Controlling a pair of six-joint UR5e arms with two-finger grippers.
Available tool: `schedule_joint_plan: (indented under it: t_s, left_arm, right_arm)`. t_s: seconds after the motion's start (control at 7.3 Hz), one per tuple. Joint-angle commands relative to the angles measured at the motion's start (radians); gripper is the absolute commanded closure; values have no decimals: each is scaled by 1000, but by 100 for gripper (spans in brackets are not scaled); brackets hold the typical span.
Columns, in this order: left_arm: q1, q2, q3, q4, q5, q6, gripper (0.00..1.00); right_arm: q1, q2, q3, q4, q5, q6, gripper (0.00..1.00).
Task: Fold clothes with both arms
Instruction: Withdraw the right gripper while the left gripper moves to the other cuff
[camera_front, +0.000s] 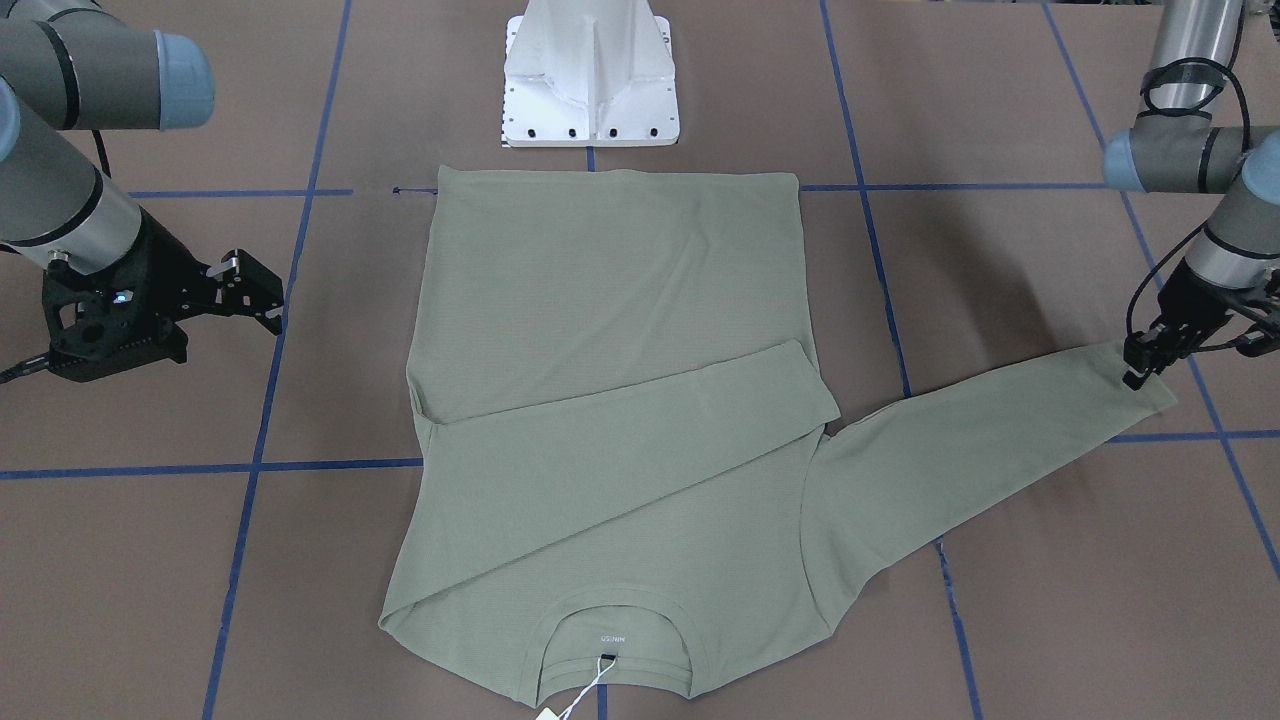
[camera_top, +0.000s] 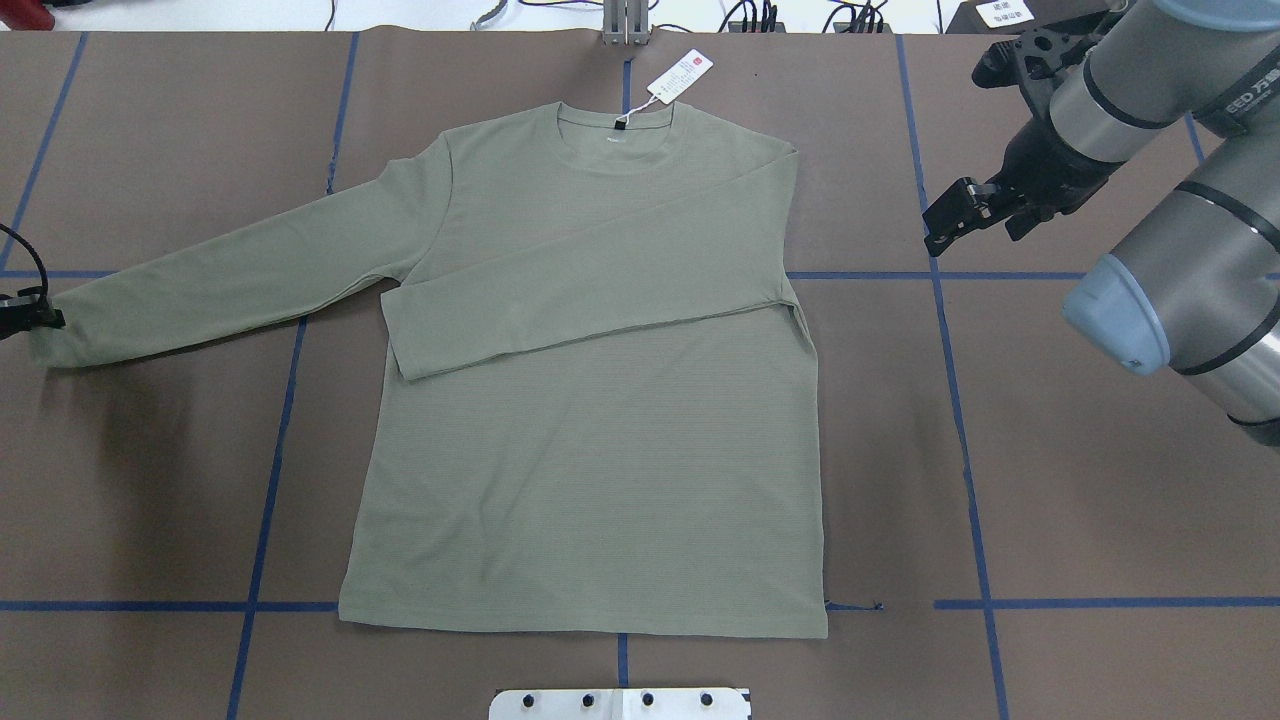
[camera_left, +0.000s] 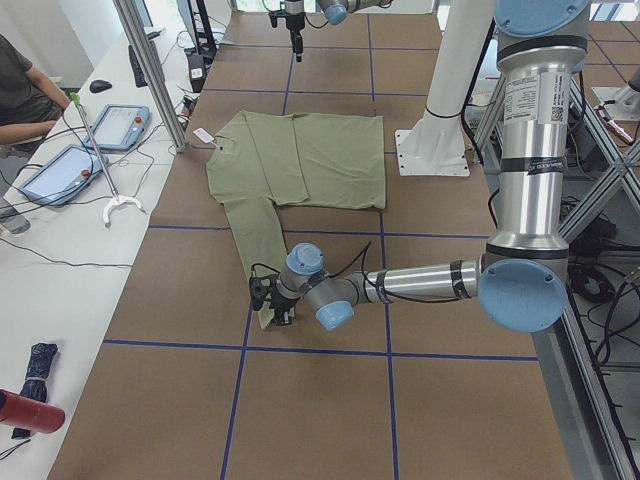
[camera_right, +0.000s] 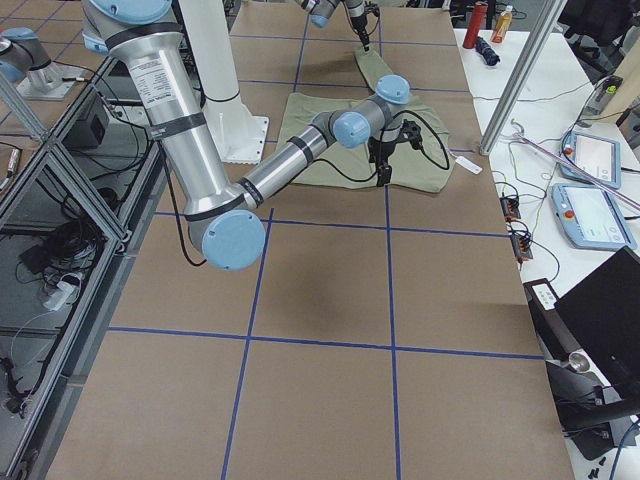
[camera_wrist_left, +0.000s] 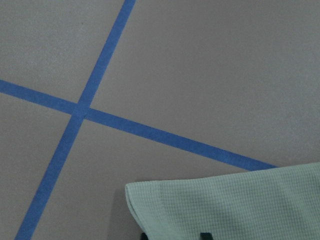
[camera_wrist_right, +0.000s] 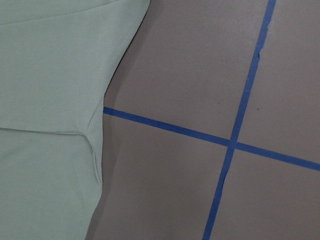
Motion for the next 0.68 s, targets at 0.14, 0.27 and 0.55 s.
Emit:
schedule_joint_plan:
  t_s: [0.14, 0.27, 0.55]
  left_arm:
    - [0, -5, -163, 148, -16, 0, 100]
    - [5, -34, -271, 308, -19, 0, 100]
    - [9, -249, -390, 702, -11, -44, 100]
  right_arm:
    - [10, -50, 34, -1, 1, -1, 0]
    - [19, -101, 68, -1, 2, -1, 0]
    - [29, -213, 129, -1, -1, 0, 0]
